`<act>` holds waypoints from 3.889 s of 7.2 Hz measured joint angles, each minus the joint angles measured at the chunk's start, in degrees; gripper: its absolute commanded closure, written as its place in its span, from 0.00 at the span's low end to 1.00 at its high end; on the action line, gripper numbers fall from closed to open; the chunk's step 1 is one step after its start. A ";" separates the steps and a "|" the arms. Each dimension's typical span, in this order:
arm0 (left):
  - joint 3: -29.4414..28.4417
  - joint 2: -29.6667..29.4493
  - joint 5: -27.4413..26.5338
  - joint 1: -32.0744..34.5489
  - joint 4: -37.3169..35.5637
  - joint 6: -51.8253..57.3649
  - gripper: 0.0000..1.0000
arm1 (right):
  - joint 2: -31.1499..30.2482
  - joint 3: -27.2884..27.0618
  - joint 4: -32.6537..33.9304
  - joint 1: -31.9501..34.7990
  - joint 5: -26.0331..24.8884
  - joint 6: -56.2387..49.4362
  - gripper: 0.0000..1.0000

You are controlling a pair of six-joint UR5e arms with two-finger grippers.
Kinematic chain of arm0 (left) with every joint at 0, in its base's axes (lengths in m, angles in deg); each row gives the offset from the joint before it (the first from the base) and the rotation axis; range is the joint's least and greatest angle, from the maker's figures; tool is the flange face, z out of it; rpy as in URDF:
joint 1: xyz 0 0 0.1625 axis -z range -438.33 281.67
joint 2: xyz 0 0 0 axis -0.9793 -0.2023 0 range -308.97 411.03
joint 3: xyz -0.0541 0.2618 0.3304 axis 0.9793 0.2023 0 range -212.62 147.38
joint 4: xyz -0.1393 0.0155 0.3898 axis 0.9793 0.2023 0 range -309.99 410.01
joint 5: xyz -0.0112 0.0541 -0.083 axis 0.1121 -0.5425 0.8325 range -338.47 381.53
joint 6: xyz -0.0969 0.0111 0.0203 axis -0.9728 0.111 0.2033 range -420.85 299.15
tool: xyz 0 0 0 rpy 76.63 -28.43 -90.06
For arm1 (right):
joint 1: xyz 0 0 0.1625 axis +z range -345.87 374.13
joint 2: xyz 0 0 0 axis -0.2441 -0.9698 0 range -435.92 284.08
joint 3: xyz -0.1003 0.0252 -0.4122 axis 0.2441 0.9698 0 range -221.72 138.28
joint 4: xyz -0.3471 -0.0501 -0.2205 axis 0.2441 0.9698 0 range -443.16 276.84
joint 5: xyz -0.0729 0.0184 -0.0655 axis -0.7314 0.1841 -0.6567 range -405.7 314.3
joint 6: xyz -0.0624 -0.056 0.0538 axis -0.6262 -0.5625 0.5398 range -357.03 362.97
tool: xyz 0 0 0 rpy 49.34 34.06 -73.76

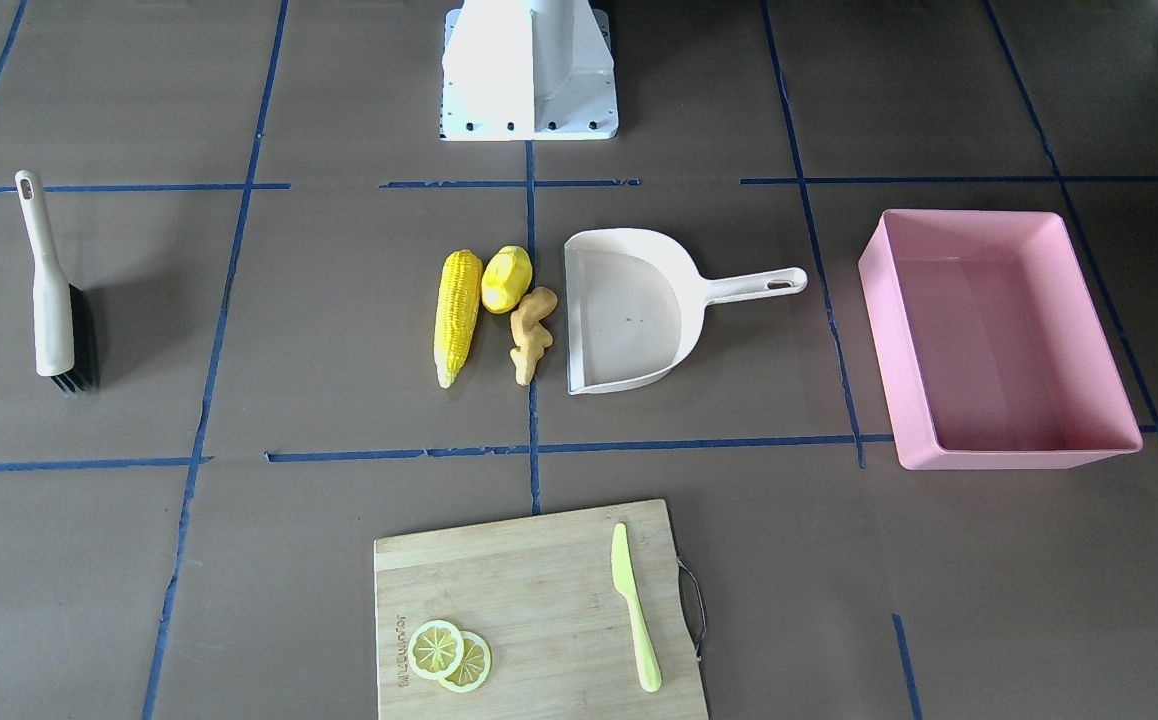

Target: Sweep and dump trash into bin

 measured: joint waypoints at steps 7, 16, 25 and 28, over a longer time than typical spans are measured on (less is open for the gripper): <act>12.05 -8.37 -1.92 -15.80 0.86 0.28 0.00 | 0.20 -1.82 -0.06 -2.74 2.11 3.41 0.00; 15.44 -15.94 -2.07 -27.91 0.15 -0.98 0.00 | -8.41 -13.07 -18.69 -29.18 -3.94 39.72 0.00; 15.70 -15.75 -2.12 -29.24 0.40 -0.99 0.00 | -6.57 -7.12 -19.62 -41.22 -9.34 41.50 1.00; 15.68 -15.74 -2.11 -29.28 0.64 -0.98 0.00 | -6.43 -7.33 -19.61 -41.49 -10.25 41.42 1.00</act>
